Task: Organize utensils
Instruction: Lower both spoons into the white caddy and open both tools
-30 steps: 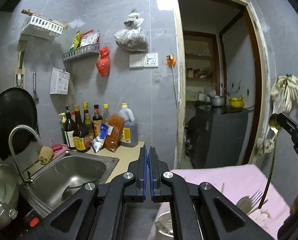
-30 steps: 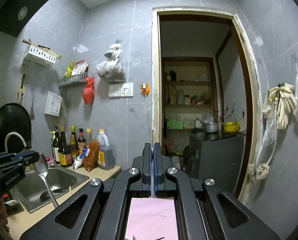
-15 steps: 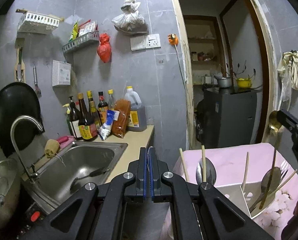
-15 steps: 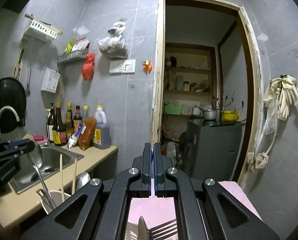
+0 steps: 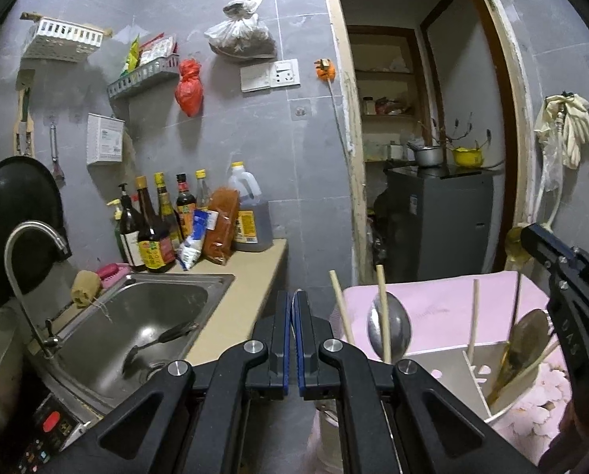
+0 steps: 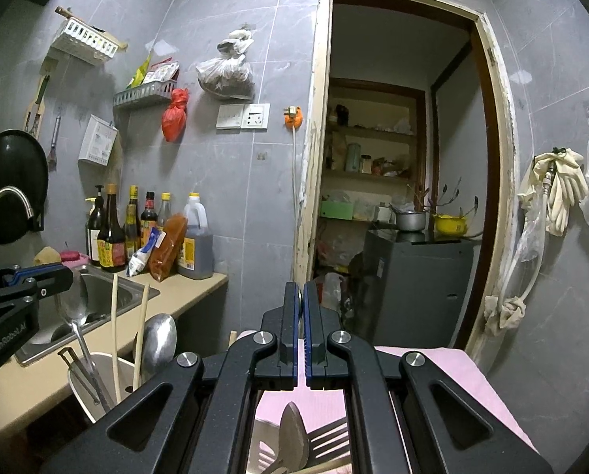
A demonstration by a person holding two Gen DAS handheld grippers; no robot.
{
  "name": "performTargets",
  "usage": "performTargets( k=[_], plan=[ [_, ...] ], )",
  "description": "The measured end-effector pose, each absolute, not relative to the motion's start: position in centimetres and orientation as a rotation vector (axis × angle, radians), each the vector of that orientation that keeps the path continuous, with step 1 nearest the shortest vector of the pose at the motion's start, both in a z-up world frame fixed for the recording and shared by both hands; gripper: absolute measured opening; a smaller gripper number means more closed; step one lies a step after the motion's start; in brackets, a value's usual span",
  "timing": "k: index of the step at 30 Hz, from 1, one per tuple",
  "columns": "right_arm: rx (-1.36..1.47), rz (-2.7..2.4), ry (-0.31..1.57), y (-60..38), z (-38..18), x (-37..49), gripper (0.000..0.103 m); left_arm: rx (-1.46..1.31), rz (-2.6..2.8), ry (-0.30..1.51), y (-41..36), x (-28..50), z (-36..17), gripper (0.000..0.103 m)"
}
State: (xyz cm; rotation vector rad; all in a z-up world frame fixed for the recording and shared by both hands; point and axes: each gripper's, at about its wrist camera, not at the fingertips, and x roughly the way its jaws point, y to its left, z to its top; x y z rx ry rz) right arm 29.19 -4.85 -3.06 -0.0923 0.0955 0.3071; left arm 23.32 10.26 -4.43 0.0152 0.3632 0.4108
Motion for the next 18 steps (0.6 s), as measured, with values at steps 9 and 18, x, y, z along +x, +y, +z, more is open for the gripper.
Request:
performTargets(
  k=[9,18],
  plan=[
    [-0.075,0.316,0.151,-5.2,-3.2,28.9,0.004,-0.102,0.274,0.419,11.1,23.2,-4.7,0.005],
    [-0.058,0.325,0.179,-6.2,-2.4,28.5,0.004,-0.2,0.216,0.445,11.9,22.7,-4.5,0.011]
  ],
)
